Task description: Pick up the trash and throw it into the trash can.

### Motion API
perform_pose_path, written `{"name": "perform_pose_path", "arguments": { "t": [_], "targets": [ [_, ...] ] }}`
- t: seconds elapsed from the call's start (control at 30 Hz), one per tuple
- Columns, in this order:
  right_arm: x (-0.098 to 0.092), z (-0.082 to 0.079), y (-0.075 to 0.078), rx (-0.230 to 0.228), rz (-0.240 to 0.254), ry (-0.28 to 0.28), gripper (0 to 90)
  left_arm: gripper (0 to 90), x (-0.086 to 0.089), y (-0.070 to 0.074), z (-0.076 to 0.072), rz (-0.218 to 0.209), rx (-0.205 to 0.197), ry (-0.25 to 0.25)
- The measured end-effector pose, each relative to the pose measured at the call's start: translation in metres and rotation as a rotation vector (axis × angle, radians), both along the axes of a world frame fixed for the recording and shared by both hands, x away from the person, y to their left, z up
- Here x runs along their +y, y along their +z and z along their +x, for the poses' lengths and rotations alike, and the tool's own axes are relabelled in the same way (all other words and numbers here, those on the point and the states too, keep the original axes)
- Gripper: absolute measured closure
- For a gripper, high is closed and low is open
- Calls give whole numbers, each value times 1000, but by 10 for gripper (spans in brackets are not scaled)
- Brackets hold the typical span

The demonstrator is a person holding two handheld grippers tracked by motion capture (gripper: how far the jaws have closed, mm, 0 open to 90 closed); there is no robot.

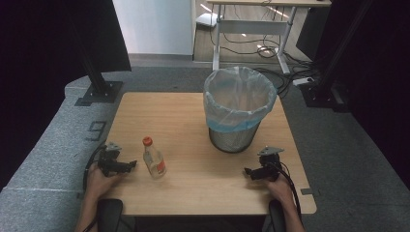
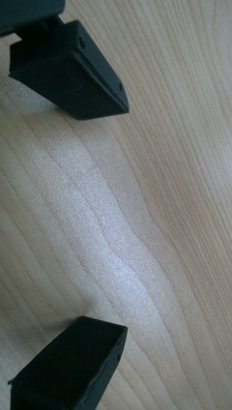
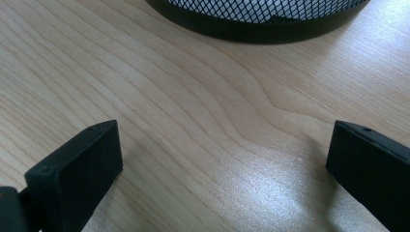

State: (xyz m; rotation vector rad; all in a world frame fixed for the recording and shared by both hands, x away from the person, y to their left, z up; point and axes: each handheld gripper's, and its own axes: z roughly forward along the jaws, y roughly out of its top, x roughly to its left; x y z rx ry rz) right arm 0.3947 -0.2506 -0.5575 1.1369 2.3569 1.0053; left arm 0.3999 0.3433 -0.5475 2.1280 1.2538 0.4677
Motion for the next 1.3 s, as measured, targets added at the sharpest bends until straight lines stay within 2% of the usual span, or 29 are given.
{"name": "perform_pose_path", "arguments": {
  "t": [0.17, 0.53, 0.7, 0.83, 1.0, 1.3],
  "targets": [
    [0, -1, 0, 0, 0, -6, 0, 0, 0, 0, 0, 4, 5, -17],
    [1, -2, 0, 0, 2, -14, 0, 0, 0, 0, -1, 3, 5, -10],
    [1, -2, 0, 0, 1, -16, 0, 0, 0, 0, -1, 3, 8, -22],
    [1, -2, 0, 0, 1, -18, 0, 18, -3, 4, -2, 10, 32, -12],
    [1, -2, 0, 0, 1, -20, 0, 29, -4, 7, -3, -33, 47, -18],
    [1, -2, 0, -1, 1, -21, 0, 30, -9, 18, -17, -55, 41, -46]
  ]
}}
